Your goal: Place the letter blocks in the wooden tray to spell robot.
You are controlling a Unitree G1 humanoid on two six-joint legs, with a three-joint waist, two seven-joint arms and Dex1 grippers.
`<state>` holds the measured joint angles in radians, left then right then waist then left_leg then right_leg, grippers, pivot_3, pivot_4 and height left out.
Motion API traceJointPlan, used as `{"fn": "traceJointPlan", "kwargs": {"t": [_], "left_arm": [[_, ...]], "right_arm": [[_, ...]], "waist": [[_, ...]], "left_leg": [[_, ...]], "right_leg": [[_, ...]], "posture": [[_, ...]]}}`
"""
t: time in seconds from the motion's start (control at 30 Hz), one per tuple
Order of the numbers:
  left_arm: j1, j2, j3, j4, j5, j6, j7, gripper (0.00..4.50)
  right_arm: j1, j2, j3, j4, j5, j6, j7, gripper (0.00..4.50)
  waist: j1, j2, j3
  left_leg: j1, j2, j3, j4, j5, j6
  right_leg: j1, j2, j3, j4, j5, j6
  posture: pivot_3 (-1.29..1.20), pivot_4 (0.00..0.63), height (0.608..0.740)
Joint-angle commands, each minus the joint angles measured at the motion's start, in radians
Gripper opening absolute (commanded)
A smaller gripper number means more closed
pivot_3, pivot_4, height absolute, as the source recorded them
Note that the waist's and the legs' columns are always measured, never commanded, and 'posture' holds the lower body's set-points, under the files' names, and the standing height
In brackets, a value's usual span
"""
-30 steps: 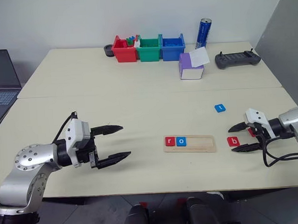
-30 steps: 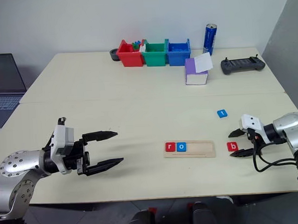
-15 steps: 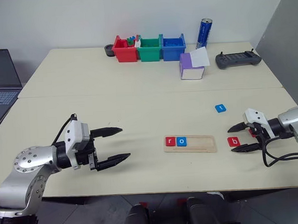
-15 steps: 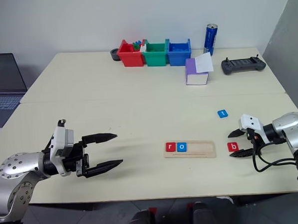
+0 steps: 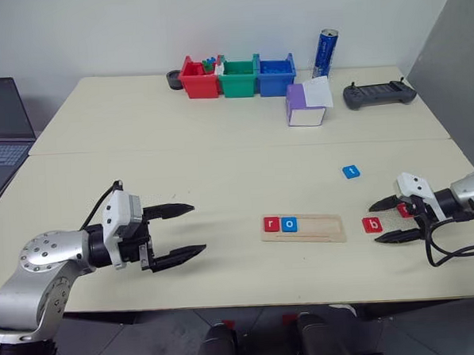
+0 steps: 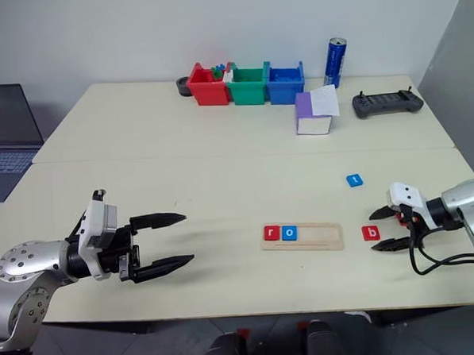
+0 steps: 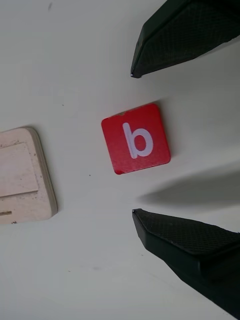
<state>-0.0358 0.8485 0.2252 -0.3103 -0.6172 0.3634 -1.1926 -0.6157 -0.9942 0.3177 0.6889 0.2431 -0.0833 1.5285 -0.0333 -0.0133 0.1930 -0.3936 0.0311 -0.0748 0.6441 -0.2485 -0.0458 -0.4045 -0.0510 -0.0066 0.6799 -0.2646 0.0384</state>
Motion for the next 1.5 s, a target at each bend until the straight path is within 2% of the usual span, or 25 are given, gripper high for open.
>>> {"fn": "traceJointPlan", "kwargs": {"t": [0.03, 0.23, 0.4, 0.53, 0.57, 0.63, 0.8, 0.97, 1.17, 1.27, 1.5], "left_arm": [[-0.002, 0.014, 0.023, -0.031, -0.015, -0.003, -0.005, 4.5], [-0.015, 0.016, 0.017, -0.028, -0.017, 0.006, -0.002, 4.5], [-0.027, 0.019, 0.02, -0.024, -0.023, 0.015, -0.004, 4.5], [-0.028, 0.024, 0.021, -0.024, -0.024, 0.02, -0.007, 4.5], [-0.029, 0.026, 0.021, -0.025, -0.026, 0.022, -0.008, 4.5], [-0.027, 0.03, 0.024, -0.027, -0.029, 0.025, -0.01, 4.5], [-0.012, 0.042, 0.025, -0.03, -0.033, 0.03, -0.024, 4.5], [-0.009, 0.042, 0.019, -0.03, -0.028, 0.03, -0.027, 4.5], [-0.034, 0.066, 0.031, -0.055, -0.046, 0.075, -0.018, 4.5], [-0.005, 0.08, 0.066, -0.085, -0.067, 0.091, -0.019, 4.5], [0.083, 0.075, 0.116, -0.088, -0.061, 0.051, -0.048, 4.5]], "right_arm": [[0.018, 0.001, -0.024, 0.01, -0.047, -0.066, 0.067, 4.47], [0.055, 0.044, -0.053, 0.023, -0.101, -0.143, 0.002, 4.47], [0.071, 0.064, -0.071, 0.038, -0.14, -0.169, -0.015, 2.97], [0.058, 0.093, -0.082, 0.09, -0.176, -0.193, -0.045, 1.62], [0.056, 0.097, -0.083, 0.097, -0.182, -0.198, -0.048, 1.46], [0.049, 0.102, -0.086, 0.108, -0.188, -0.202, -0.047, 1.47], [0.001, 0.105, -0.105, 0.084, -0.183, -0.151, -0.02, 1.47], [-0.052, 0.097, -0.139, -0.11, -0.098, -0.014, 0.063, 1.47], [-0.079, 0.116, -0.092, -0.461, -0.055, 0.354, 0.017, 1.47], [-0.053, 0.119, -0.06, -0.567, -0.071, 0.437, -0.009, 1.47], [-0.031, 0.147, -0.014, -0.642, -0.123, 0.531, -0.093, 1.47]], "waist": [[0.0, 0.0, 0.0], [-0.001, -0.001, -0.001], [0.0, -0.002, -0.001], [-0.001, -0.004, -0.003], [-0.001, -0.005, -0.003], [-0.001, -0.006, -0.004], [-0.002, -0.007, -0.004], [-0.003, -0.003, -0.002], [0.001, -0.001, -0.001], [0.004, -0.001, 0.0], [0.004, 0.0, 0.0]], "left_leg": [[0.0, 0.0, 0.0, 0.0, 0.0, 0.0], [0.001, 0.0, 0.0, 0.0, 0.0, 0.0], [0.002, 0.0, 0.0, 0.0, 0.0, 0.0], [0.006, 0.0, 0.0, 0.0, 0.0, 0.0], [0.01, 0.0, 0.0, -0.001, 0.0, 0.0], [0.018, 0.0, 0.0, -0.001, 0.0, 0.0], [0.021, 0.0, 0.0, -0.001, 0.0, 0.0], [0.02, 0.0, 0.001, -0.001, 0.0, 0.0], [0.015, 0.0, -0.001, -0.003, 0.0, 0.0], [0.013, 0.0, -0.002, -0.004, -0.001, -0.001], [0.011, 0.0, -0.001, -0.004, -0.002, -0.003]], "right_leg": [[0.0, 0.0, 0.0, 0.0, 0.0, 0.0], [0.001, 0.0, 0.0, 0.0, 0.0, 0.0], [0.002, 0.0, 0.0, 0.0, 0.0, 0.0], [0.006, 0.0, 0.0, 0.0, 0.0, 0.0], [0.01, 0.0, 0.0, -0.001, 0.0, 0.0], [0.018, 0.0, 0.0, -0.003, -0.003, 0.002], [0.021, 0.0, 0.001, -0.002, -0.005, 0.001], [0.019, 0.0, 0.002, -0.001, -0.004, 0.004], [0.014, 0.0, -0.001, -0.001, -0.004, 0.003], [0.014, 0.0, -0.002, -0.003, -0.005, 0.003], [0.014, -0.001, -0.002, -0.007, -0.005, 0.004]], "posture": [[0.0, 0.15, 0.74], [0.0, 0.15, 0.74], [0.0, 0.15, 0.74], [0.0, 0.15, 0.74], [0.0, 0.15, 0.74], [0.0, 0.15, 0.74], [0.0, 0.15, 0.74], [0.0, 0.15, 0.74], [0.0, 0.15, 0.74], [0.0, 0.15, 0.74], [0.0, 0.15, 0.74]]}}
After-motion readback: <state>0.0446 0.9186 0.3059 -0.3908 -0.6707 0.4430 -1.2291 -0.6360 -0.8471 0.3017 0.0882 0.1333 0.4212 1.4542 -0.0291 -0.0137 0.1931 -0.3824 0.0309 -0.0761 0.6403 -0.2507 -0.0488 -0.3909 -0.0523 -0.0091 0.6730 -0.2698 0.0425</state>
